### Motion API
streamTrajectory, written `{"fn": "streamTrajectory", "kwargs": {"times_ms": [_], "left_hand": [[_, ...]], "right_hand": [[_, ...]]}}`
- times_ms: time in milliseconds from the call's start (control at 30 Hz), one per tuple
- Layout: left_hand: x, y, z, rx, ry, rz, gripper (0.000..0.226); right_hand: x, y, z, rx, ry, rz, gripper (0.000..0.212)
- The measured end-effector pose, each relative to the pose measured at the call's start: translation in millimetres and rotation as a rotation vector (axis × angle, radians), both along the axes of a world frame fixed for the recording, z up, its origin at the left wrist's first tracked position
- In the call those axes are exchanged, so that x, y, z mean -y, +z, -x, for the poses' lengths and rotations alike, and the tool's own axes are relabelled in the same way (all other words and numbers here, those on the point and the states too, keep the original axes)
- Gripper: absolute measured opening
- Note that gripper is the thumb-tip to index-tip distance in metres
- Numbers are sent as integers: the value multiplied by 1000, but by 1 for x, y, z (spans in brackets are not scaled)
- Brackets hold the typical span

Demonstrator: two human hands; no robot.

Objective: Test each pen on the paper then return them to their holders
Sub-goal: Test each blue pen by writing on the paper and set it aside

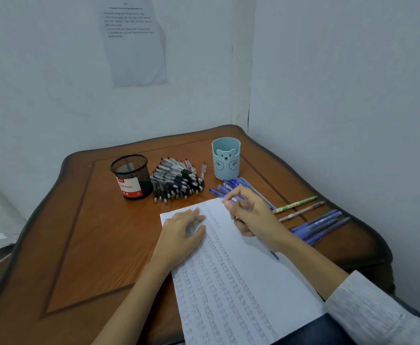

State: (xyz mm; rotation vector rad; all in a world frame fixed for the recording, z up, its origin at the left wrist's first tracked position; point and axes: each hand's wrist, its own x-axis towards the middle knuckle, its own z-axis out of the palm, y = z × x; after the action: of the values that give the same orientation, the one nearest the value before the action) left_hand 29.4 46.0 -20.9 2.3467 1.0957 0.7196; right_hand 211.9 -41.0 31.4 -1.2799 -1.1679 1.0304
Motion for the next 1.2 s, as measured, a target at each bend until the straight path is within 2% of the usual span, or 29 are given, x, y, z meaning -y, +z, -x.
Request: {"fn": "streamTrajectory", "kwargs": {"times_ms": [167, 200, 300, 333, 467, 700, 767, 867, 1000, 1133, 1200], "left_hand": [[-5, -3, 1, 74, -4, 22, 24], [-6, -3, 1, 78, -5, 26, 26], [-7, -5, 1, 90, -7, 37, 22], [-8, -5, 1, 93, -6, 40, 22], [-10, -6, 1, 98, 1, 55, 22], [-10, -6, 0, 87, -14, 22, 25], [-10, -6, 0, 82, -17, 12, 25], [-9, -6, 0, 69, -22, 2, 25], [-9, -4, 0, 48, -22, -19, 23], [-8, -3, 0, 11, -24, -29, 29], [-7, -2, 0, 5, -26, -32, 29]], "right_hand": [[-12, -4, -1, -93, -46, 21, 27], [-15, -4, -2, -174, -75, 68, 27], [-26, -4, -8, -586, -50, 242, 34], [-28, -5, -10, -640, -40, 281, 39], [-34, -9, -13, -497, -100, 336, 50], [-52, -16, -12, -554, -119, 323, 71], [-53, -19, -6, -591, -95, 284, 64], [-51, -24, 4, -524, -101, 239, 27], [-50, -31, 5, -202, -190, 97, 41], [-50, -29, 1, -177, -118, 56, 41], [-50, -28, 0, -68, -107, 88, 43]]}}
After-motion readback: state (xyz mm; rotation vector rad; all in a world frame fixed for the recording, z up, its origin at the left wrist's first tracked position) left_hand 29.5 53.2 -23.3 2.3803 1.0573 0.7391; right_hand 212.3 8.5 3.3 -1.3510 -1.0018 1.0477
